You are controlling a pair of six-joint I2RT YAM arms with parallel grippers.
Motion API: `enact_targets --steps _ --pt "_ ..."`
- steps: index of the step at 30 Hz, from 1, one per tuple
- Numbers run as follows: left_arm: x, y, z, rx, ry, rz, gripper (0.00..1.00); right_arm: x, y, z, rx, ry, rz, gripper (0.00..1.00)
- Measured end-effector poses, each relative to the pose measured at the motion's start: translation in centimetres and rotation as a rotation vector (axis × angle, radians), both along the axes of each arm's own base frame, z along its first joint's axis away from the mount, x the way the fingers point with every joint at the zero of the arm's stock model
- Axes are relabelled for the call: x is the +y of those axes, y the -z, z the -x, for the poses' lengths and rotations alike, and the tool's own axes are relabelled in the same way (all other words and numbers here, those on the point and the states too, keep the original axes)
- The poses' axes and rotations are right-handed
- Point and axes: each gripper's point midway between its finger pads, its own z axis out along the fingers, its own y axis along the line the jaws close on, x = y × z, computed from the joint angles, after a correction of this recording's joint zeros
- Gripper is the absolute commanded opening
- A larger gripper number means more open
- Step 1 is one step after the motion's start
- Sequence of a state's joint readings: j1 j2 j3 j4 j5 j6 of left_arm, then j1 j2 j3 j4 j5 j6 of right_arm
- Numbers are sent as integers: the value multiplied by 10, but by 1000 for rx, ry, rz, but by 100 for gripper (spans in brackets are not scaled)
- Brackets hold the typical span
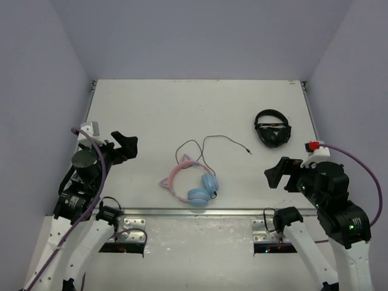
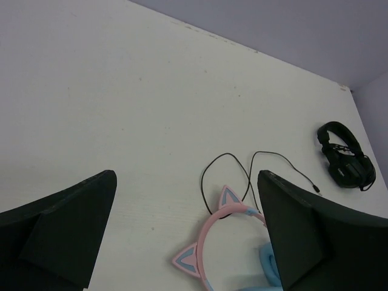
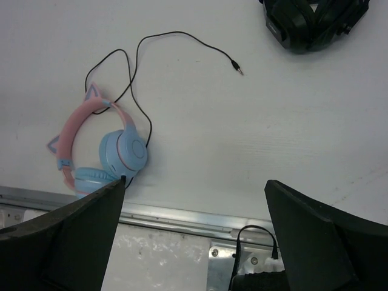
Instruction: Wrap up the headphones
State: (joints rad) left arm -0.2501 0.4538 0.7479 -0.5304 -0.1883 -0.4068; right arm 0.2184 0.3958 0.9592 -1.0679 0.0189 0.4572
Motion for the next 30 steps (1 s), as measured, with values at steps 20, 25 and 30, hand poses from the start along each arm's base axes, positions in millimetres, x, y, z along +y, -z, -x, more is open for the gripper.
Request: enact_targets --steps 20,25,30 --pt "-154 229 -20 691 536 -206 96 88 15 2 39 -418 -297 99" --pt "-168 251 -16 688 562 -227 83 94 20 6 67 -464 -316 99" --pt "-185 256 -26 639 557 -280 58 93 25 8 42 -471 -311 99"
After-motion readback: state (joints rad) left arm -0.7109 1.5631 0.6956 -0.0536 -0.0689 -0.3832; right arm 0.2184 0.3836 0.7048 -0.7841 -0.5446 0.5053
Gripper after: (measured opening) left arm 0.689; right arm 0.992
